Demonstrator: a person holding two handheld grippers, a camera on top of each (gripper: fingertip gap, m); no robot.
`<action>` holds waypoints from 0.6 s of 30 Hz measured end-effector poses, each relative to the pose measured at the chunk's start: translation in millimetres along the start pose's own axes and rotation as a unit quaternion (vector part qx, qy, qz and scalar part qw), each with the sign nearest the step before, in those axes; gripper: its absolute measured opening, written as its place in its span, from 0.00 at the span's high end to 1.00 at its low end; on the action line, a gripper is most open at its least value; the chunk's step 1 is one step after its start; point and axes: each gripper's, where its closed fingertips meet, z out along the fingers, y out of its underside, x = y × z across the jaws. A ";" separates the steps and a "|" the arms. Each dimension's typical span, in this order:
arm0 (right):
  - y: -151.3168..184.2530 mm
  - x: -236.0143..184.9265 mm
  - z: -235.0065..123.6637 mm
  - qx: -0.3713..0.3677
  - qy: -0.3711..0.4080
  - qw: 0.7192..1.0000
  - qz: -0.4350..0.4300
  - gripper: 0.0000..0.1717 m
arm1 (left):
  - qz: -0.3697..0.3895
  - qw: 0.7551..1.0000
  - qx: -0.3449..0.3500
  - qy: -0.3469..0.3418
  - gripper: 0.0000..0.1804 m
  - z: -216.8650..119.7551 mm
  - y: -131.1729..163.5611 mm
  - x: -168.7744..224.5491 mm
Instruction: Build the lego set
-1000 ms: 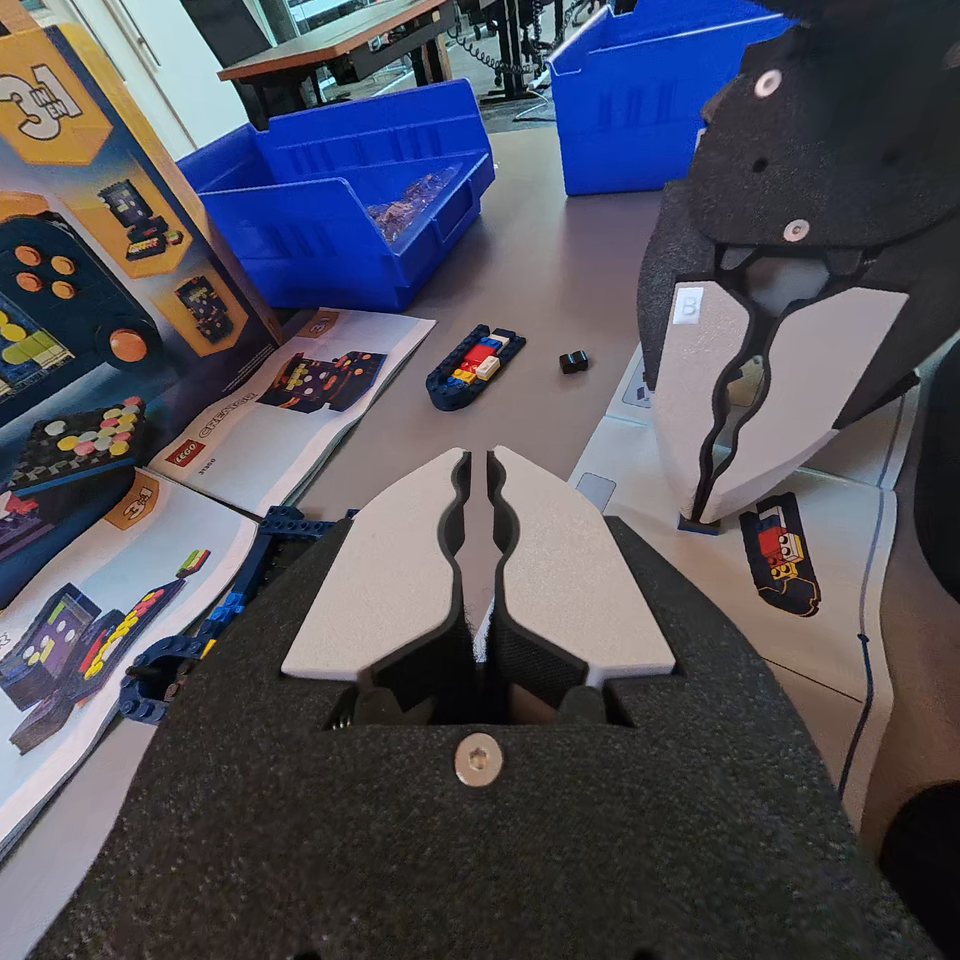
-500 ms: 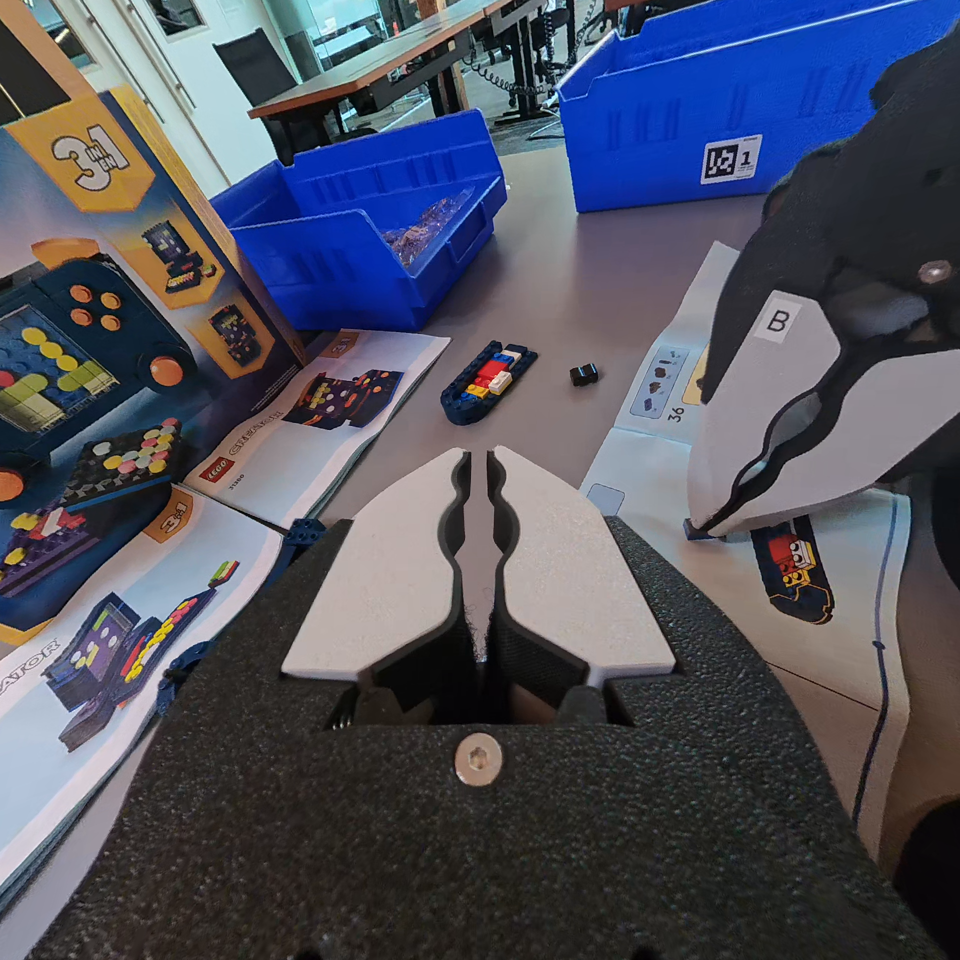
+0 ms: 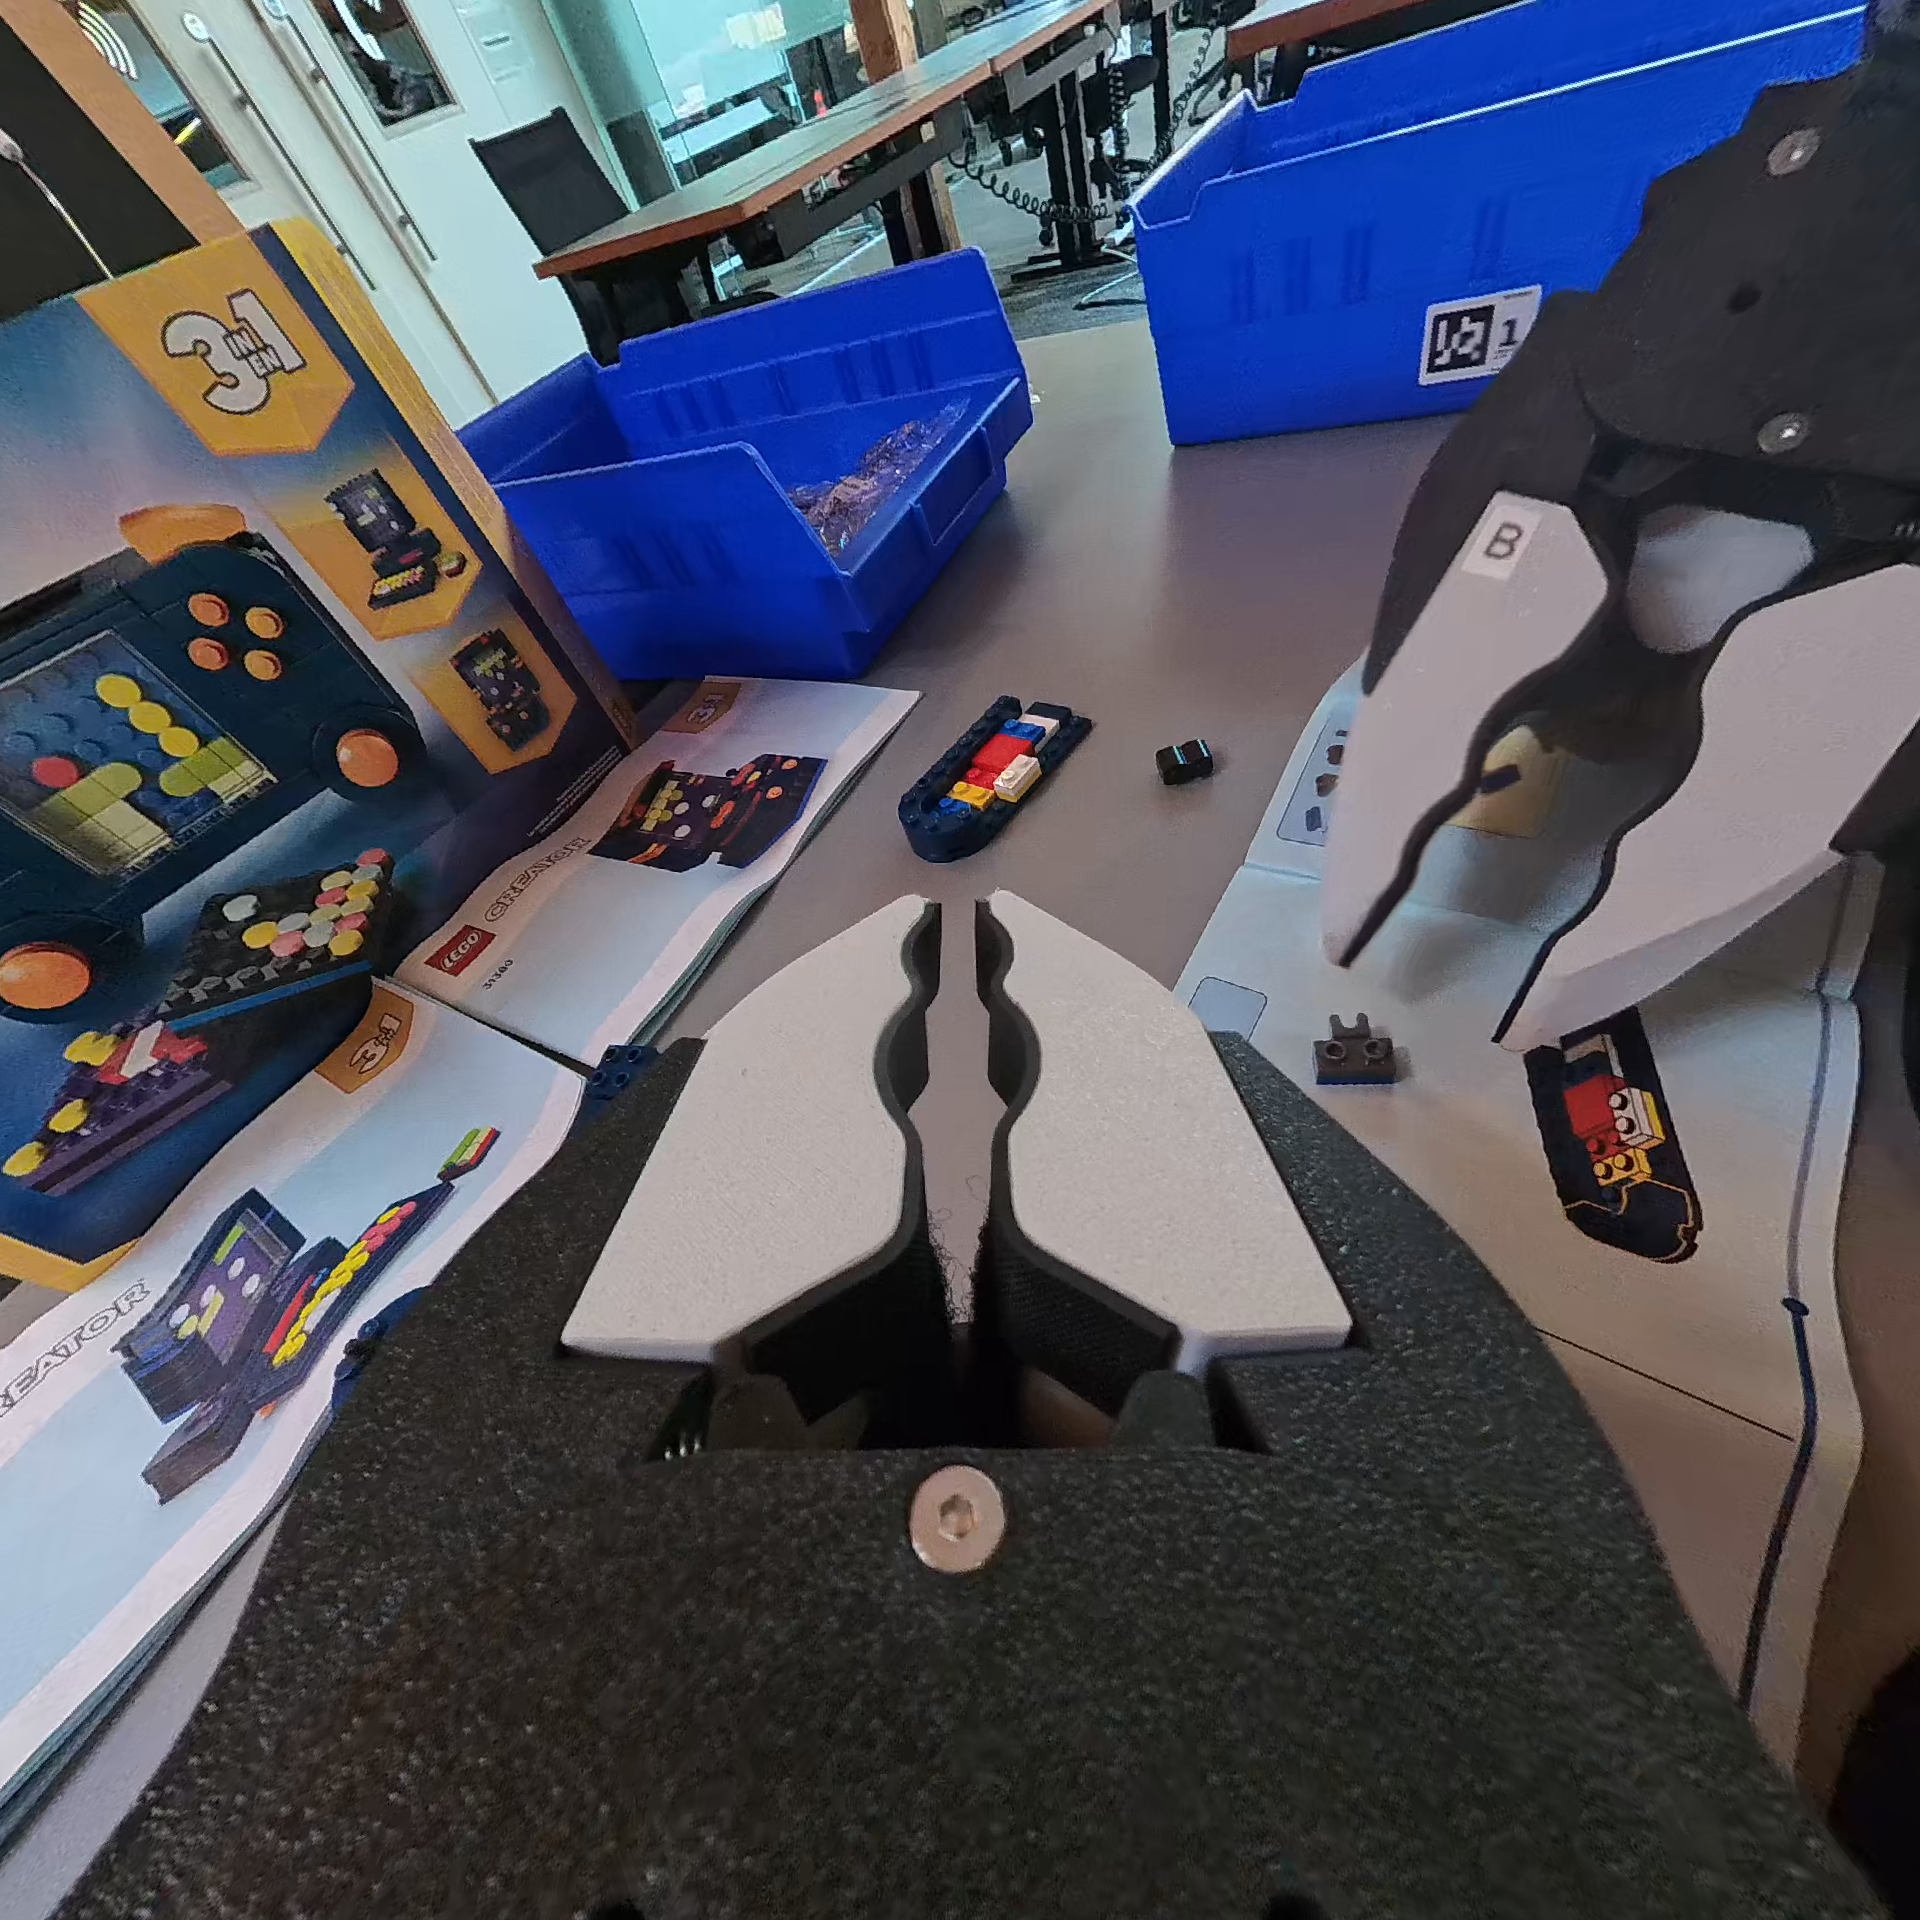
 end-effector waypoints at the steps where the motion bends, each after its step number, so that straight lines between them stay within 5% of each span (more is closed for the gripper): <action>1: 0.2 2.8 0.4 0.004 0.001 1.000 0.002 0.80 | 0.001 1.000 0.000 0.000 0.97 0.2 0.3 0.2; 7: 0.6 5.9 13.5 0.006 -0.057 0.998 -0.020 0.80 | 0.015 1.000 -0.006 0.006 0.97 1.9 3.1 3.8; 12: 3.8 3.9 21.9 -0.007 -0.081 0.996 -0.031 0.90 | 0.029 1.000 0.001 0.011 0.96 2.1 0.8 7.0; 18: -38.6 47.3 -24.0 0.143 -0.006 0.989 0.045 0.90 | 0.042 0.999 0.022 -0.023 0.96 -0.5 -5.4 -1.6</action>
